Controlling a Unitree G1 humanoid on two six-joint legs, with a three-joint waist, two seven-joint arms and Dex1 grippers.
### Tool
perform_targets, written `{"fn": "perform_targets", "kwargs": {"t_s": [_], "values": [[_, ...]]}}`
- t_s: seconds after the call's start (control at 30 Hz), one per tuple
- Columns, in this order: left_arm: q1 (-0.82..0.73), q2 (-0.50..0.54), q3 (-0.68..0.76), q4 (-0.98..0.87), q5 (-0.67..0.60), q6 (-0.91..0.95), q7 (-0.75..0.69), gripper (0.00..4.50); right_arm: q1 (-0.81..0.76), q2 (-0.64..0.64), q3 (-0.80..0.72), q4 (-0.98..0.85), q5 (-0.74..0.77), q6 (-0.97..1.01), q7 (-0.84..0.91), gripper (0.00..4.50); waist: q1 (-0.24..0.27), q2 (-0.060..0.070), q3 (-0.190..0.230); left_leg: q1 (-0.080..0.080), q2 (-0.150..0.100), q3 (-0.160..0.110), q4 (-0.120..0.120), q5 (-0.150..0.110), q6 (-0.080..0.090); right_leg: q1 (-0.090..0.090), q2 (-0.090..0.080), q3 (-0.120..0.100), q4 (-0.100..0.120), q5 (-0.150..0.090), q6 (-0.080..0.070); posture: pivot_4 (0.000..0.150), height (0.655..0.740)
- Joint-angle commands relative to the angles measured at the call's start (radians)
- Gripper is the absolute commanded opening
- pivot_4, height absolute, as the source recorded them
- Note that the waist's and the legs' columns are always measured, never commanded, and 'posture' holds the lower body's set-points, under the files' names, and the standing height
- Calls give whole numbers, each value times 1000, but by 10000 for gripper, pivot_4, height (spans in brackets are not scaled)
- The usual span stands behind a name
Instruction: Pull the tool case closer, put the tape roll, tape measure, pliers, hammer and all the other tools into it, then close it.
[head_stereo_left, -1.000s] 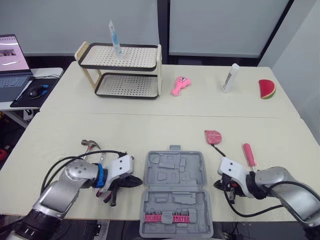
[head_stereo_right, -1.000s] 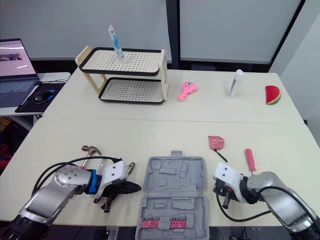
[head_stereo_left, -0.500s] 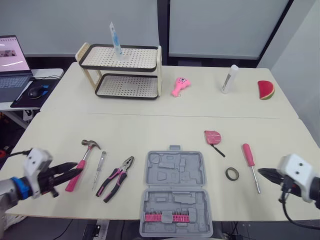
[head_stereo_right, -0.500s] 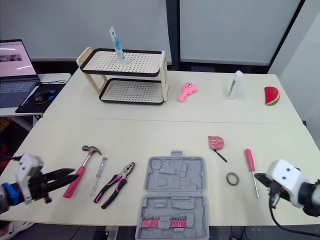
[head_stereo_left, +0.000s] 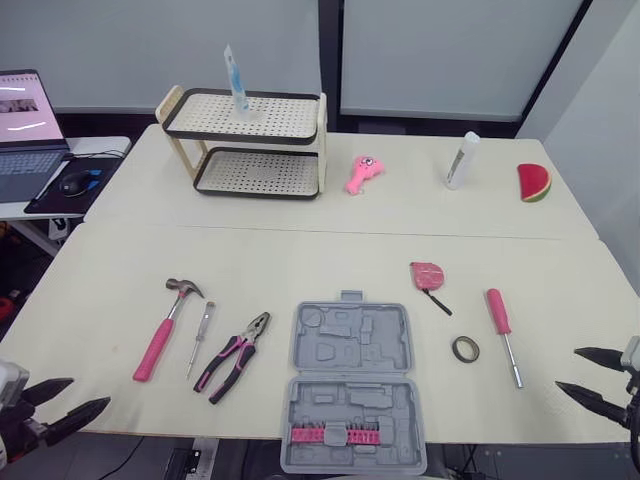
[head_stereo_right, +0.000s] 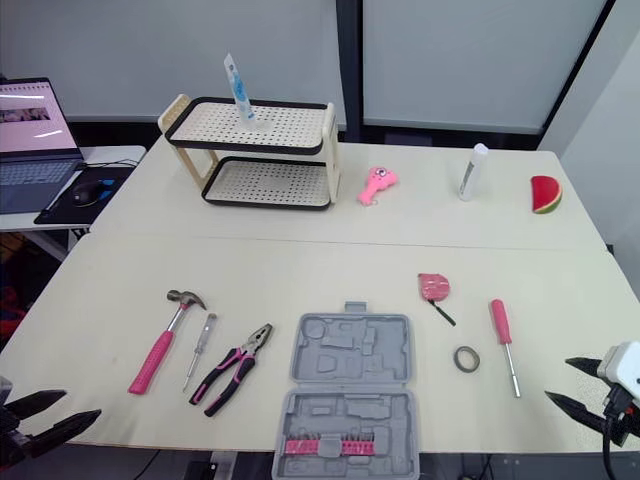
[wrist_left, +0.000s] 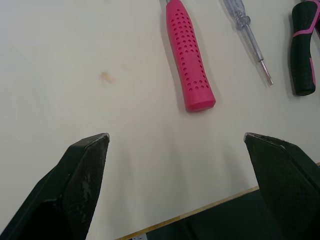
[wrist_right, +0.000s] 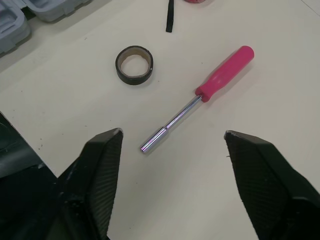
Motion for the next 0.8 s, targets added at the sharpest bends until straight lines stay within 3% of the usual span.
{"fn": "perform_targets", "kwargs": {"t_s": [0.03,0.23,0.4,0.67,0.8], "values": [[23,-11,33,-15,-10,-19,8,45000,9,7,-32,-4,13,-14,-7,44768,0,0,0,0,0,0,0,0,0,0,0,0,0,0,0,1500,7350],[68,-10,35,-68,-19,-30,-22,45000,16,2,-28,14,-8,-39,-8,44768,-1,-1,-1,0,0,0,0,0,0,1,0,0,-2,0,0,1500,7350],[59,-11,-33,-281,-59,-13,-68,45000,20,2,8,-43,-15,-43,-17,44768,4,0,-1,1,0,0,0,0,0,2,0,0,-3,0,1,1500,7350],[-82,29,-255,-629,-123,65,-121,45000,-49,44,177,-236,0,117,-163,44768,18,4,-1,3,0,0,-1,-1,-1,7,-1,0,-8,1,2,1500,7350],[-250,44,-390,-723,-154,101,-138,45000,-119,60,328,-254,-41,165,-236,43071,18,5,1,3,0,0,-1,-1,-1,7,-1,0,-8,1,2,1500,7350]]}}
